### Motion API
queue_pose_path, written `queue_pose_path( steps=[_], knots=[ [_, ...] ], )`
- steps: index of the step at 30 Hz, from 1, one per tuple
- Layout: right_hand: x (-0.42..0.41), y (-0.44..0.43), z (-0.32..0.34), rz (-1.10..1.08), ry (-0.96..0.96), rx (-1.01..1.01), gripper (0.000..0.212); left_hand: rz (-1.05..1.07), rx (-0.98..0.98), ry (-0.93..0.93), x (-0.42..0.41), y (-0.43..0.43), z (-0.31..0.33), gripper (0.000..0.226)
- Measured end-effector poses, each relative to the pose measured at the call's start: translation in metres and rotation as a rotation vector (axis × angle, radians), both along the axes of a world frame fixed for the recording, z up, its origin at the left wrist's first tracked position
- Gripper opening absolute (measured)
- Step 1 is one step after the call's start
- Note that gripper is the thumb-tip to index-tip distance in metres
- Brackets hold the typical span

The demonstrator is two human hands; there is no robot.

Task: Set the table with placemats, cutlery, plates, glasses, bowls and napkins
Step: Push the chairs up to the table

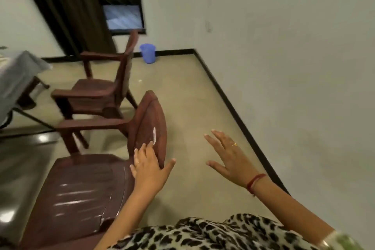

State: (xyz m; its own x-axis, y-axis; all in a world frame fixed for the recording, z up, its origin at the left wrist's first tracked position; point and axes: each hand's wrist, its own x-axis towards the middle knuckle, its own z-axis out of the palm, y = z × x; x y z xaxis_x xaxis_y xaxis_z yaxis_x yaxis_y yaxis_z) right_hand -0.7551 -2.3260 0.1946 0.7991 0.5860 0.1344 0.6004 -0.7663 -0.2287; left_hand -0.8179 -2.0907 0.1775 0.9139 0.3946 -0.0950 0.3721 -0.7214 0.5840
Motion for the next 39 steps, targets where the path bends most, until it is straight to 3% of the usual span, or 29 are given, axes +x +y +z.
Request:
queue_pose_path(
  steps=[2,7,12,15,17,25,32,39],
  knots=[
    [0.052,0.026,-0.009,0.203,0.022,0.006,0.071,0.16,0.006,0.071,0.005,-0.004,-0.004,0.09],
    [0.132,0.092,-0.013,0.54,-0.042,-0.033,0.082,0.309,0.013,0.088,0.011,-0.014,-0.013,0.088],
    [0.197,0.138,-0.011,0.719,-0.2,-0.18,0.111,0.389,0.201,0.217,0.027,-0.025,-0.017,0.119],
    [0.232,0.165,-0.019,0.859,-0.303,-0.286,0.116,0.524,0.271,0.232,0.034,-0.023,-0.019,0.129],
    [0.254,0.195,-0.027,1.0,-0.312,-0.327,0.112,0.647,0.319,0.251,0.039,-0.028,-0.024,0.122],
    [0.27,0.257,-0.044,1.421,-0.316,-0.197,0.061,0.681,0.488,0.215,0.041,-0.02,-0.017,0.104],
    [0.259,0.339,-0.04,1.476,-0.224,-0.089,0.066,0.776,0.526,0.234,0.032,0.053,-0.017,0.103],
    [0.261,0.427,-0.038,1.507,-0.223,-0.151,0.062,0.875,0.448,0.232,0.035,0.132,-0.013,0.103]
  ],
)
